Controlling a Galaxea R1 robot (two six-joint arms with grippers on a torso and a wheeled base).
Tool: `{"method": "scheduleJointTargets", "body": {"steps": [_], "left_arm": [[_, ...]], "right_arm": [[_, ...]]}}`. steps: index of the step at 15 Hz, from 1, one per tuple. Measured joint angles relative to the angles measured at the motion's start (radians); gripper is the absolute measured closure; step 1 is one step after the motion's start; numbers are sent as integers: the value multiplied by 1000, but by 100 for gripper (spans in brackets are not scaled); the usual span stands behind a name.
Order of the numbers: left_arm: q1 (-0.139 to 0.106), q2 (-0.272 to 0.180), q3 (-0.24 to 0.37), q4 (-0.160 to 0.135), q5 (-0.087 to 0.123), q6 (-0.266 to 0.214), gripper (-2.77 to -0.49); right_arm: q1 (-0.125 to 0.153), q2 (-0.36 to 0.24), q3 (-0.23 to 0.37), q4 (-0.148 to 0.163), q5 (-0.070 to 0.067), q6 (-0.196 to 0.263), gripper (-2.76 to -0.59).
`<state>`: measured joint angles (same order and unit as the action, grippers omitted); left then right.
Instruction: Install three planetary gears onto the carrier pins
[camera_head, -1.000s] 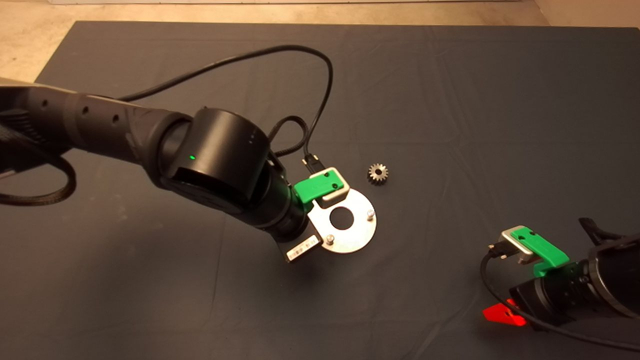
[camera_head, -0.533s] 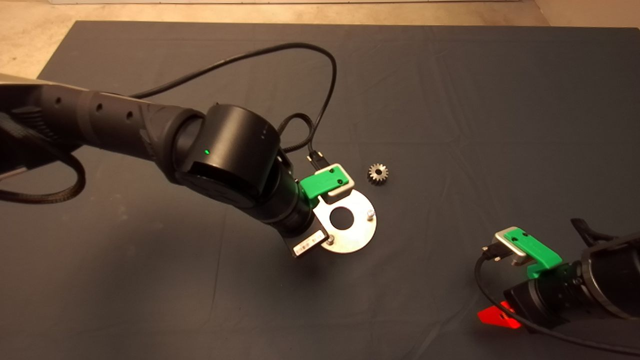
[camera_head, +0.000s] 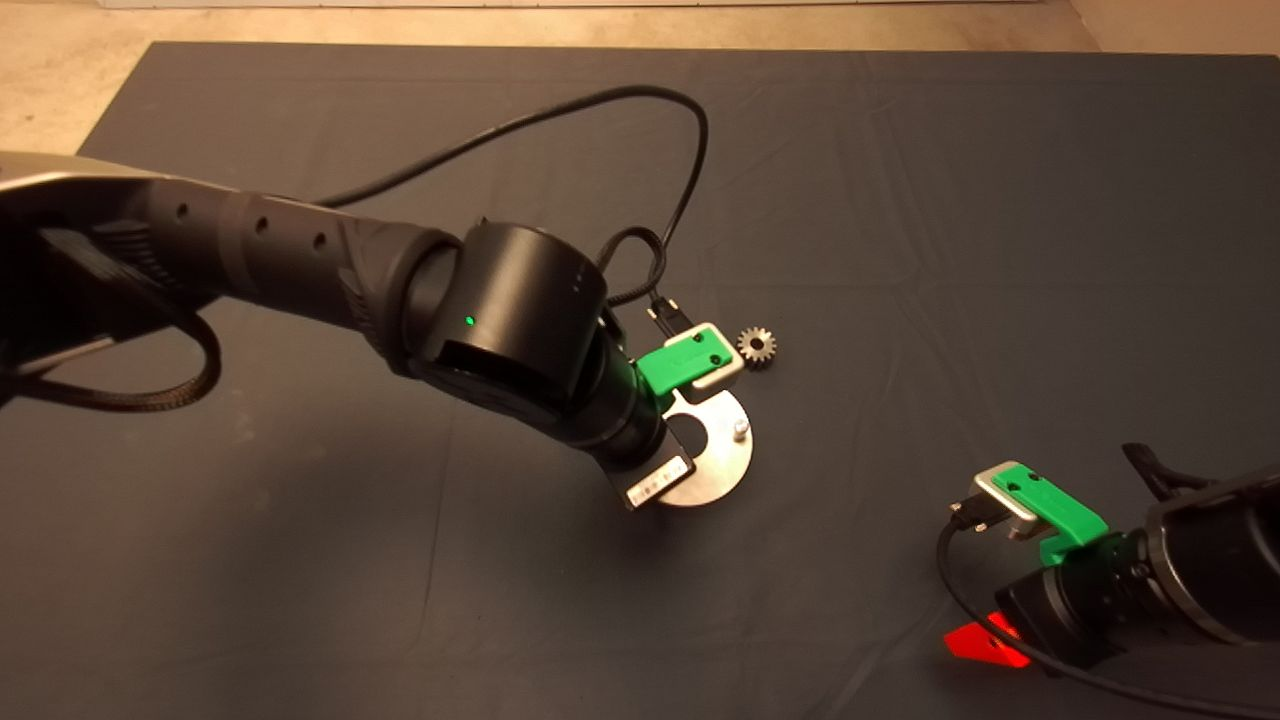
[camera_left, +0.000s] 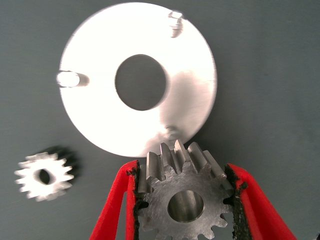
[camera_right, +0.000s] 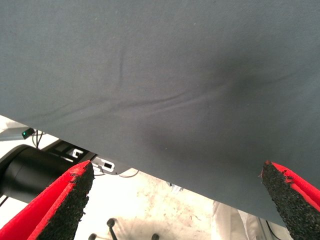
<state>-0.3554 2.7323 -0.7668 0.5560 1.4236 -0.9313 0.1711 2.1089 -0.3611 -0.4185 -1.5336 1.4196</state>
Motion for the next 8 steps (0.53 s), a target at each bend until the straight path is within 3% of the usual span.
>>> {"method": "scheduleJointTargets", "body": {"steps": [1, 6, 8], "left_arm": [[15, 5, 0, -1, -2, -1, -83], [21, 10, -20, 11, 1, -1, -83], [39, 29, -50, 15, 0, 4, -83]], "right_arm": [[-2, 0, 0, 0, 0, 0, -250], [-2, 3, 0, 0, 0, 0, -250], [-1, 3, 0, 0, 0, 0, -250]]}}
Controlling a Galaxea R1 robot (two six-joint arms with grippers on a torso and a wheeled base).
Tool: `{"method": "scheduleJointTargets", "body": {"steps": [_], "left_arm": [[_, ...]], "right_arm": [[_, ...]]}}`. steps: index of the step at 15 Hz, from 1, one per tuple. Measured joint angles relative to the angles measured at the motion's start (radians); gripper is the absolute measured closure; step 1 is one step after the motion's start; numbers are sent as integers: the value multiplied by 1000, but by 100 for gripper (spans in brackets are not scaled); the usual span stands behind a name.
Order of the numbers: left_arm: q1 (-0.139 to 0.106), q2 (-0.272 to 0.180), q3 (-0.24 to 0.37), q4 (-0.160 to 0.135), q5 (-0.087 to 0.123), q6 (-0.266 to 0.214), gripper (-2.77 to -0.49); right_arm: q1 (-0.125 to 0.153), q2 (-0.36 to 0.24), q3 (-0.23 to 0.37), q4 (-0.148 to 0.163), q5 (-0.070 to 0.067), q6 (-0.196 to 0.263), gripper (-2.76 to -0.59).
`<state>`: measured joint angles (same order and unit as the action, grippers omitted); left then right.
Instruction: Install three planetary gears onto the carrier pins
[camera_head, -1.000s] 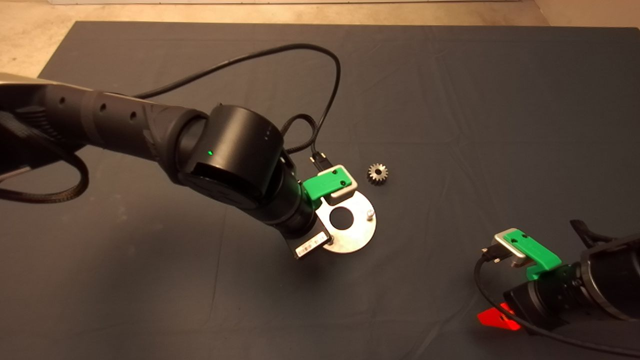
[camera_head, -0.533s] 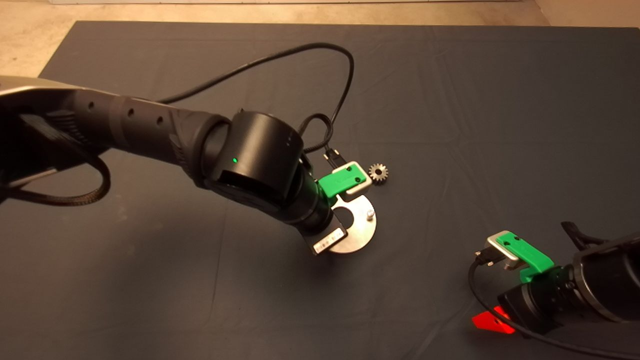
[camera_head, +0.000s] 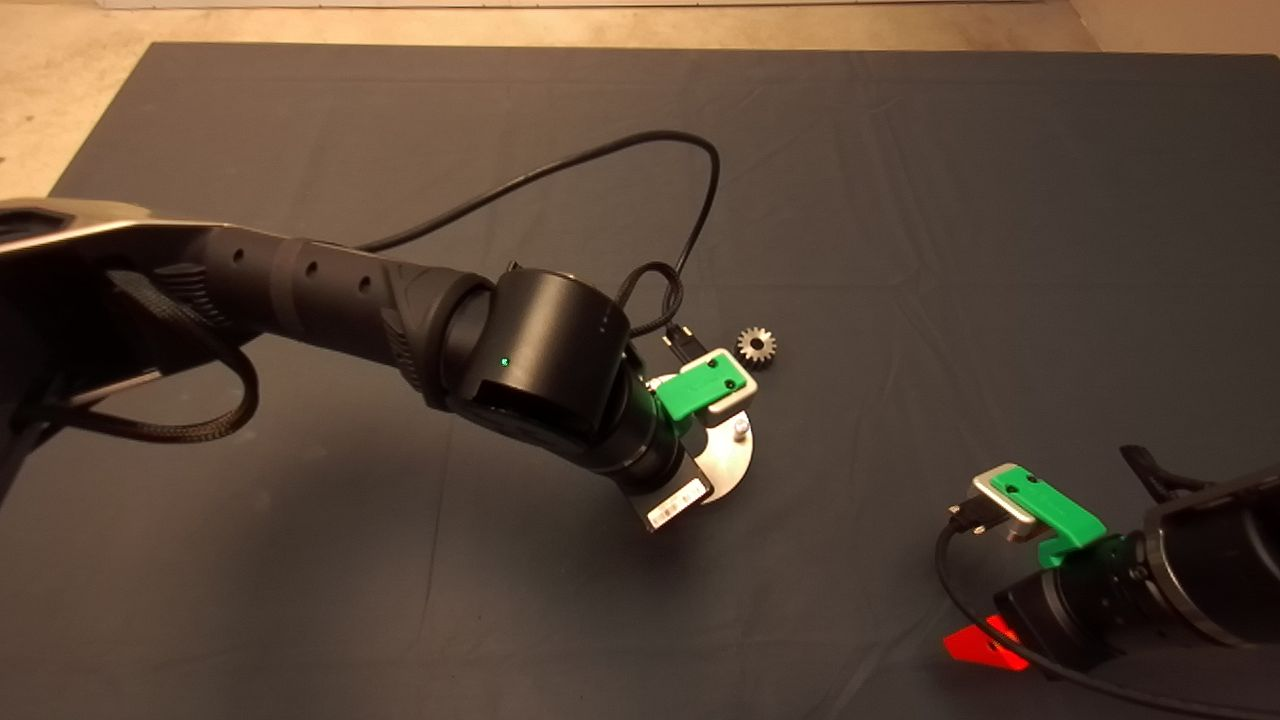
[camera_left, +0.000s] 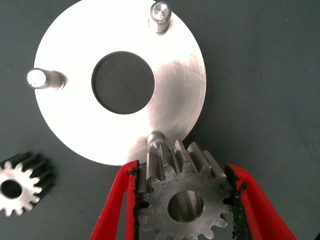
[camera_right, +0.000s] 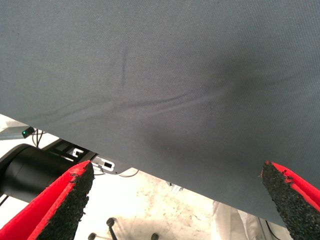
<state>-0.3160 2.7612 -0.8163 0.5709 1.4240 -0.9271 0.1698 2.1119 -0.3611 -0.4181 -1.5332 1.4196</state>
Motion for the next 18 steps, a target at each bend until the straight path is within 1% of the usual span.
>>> {"method": "scheduleJointTargets", "body": {"steps": [2, 4, 6, 7, 9, 13, 15, 18], "left_arm": [[31, 17, -23, 35, 0, 18, -83], [56, 26, -33, 40, 0, 28, -83], [75, 26, -40, 41, 0, 53, -83], [80, 26, -48, 41, 0, 54, -83], [80, 26, -55, 50, 1, 55, -83], [79, 26, -55, 51, 1, 56, -83], [75, 26, -55, 54, 1, 58, -83], [74, 26, -76, 55, 1, 96, -83]], "right_arm": [[0, 0, 0, 0, 0, 0, -250], [0, 0, 0, 0, 0, 0, -250], [0, 0, 0, 0, 0, 0, -250], [0, 0, 0, 0, 0, 0, -250], [0, 0, 0, 0, 0, 0, -250], [0, 0, 0, 0, 0, 0, -250], [0, 0, 0, 0, 0, 0, -250], [0, 0, 0, 0, 0, 0, -250]]}}
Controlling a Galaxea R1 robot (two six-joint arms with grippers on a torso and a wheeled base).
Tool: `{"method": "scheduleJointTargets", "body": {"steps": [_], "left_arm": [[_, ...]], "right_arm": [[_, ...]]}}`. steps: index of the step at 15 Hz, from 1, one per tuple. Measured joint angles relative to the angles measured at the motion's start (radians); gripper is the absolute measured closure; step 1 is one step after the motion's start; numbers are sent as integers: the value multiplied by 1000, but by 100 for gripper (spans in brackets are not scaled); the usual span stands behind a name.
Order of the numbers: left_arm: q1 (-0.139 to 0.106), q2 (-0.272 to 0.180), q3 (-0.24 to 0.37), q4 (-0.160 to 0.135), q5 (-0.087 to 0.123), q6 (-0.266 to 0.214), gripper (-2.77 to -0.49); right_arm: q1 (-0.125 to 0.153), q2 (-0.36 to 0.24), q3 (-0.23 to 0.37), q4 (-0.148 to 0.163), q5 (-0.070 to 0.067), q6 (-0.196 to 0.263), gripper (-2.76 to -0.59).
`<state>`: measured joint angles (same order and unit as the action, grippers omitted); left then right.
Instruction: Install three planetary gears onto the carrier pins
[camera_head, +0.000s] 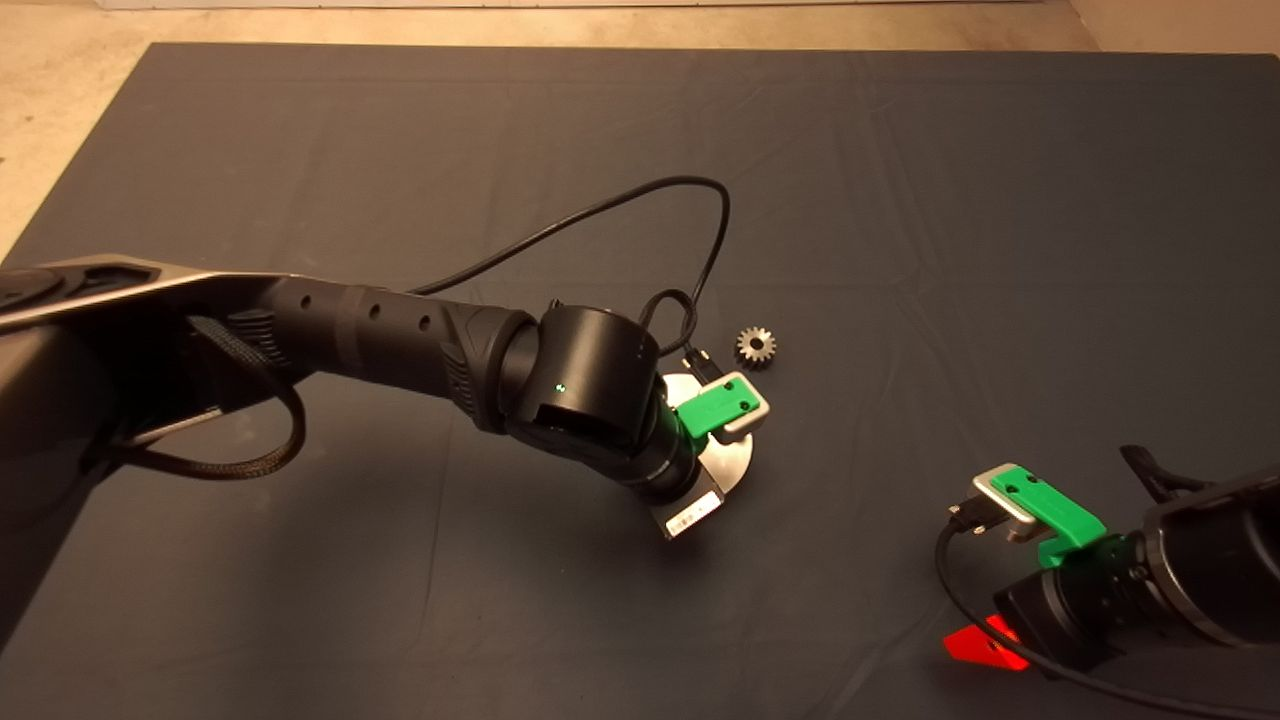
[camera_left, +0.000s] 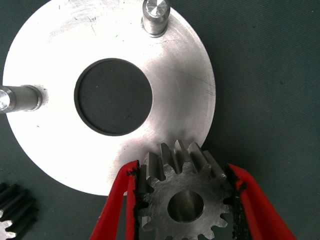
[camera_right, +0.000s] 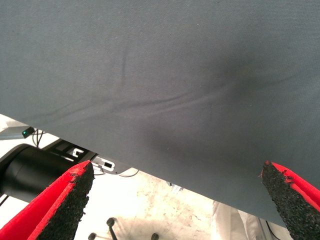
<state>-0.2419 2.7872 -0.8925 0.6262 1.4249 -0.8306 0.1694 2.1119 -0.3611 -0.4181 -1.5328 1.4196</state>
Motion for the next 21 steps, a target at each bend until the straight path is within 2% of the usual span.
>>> {"method": "scheduleJointTargets", "body": {"steps": [15, 18, 21], "left_arm": [[0, -4, -25, 0, -1, 17, -83], [-3, -18, -29, 0, -12, 25, -82], [-5, -23, -31, 0, -11, 26, -82]], "right_arm": [[-6, 0, 0, 0, 0, 1, -250], [-6, 0, 0, 0, -1, 1, -250], [-6, 0, 0, 0, 0, 1, -250]]}}
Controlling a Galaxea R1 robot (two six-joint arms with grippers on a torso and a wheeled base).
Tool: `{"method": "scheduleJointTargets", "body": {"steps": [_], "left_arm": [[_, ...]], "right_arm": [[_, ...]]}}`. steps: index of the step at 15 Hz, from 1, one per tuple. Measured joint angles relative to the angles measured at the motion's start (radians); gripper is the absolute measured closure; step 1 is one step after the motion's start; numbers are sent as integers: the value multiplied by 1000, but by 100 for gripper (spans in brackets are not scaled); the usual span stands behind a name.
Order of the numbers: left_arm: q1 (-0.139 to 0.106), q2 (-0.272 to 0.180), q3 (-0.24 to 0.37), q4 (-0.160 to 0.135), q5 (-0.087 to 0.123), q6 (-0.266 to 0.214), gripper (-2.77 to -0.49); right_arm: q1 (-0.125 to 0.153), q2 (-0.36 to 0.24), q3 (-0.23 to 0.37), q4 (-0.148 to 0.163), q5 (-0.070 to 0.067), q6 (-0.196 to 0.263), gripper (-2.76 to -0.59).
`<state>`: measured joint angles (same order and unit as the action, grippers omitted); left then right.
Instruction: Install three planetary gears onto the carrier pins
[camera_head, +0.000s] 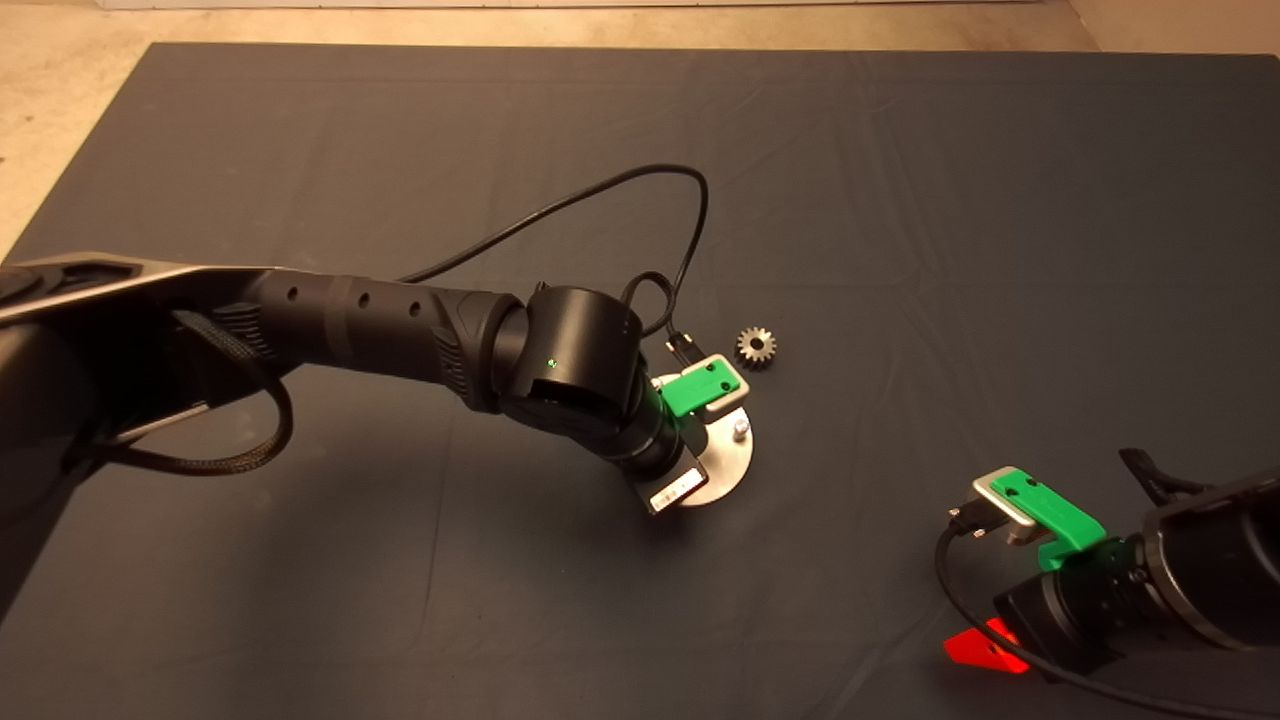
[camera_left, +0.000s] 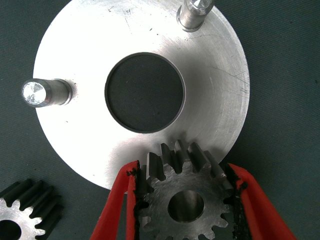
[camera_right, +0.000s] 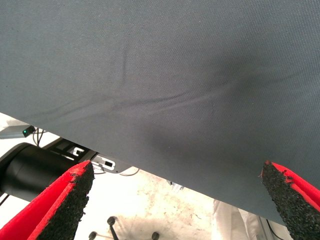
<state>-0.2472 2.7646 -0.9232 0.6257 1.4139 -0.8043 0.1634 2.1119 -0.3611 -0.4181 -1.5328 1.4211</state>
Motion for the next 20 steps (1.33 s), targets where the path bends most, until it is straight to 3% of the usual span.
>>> {"method": "scheduleJointTargets", "body": {"steps": [7, 11, 20], "left_arm": [[0, 0, 0, 0, 1, -3, -82], [1, 0, 15, 0, 3, -47, -82], [3, 1, 22, 0, 3, -44, -82]], "right_arm": [[0, 0, 0, 0, 0, 0, -250], [0, 0, 0, 0, 0, 0, -250], [0, 0, 0, 0, 0, 0, -250]]}}
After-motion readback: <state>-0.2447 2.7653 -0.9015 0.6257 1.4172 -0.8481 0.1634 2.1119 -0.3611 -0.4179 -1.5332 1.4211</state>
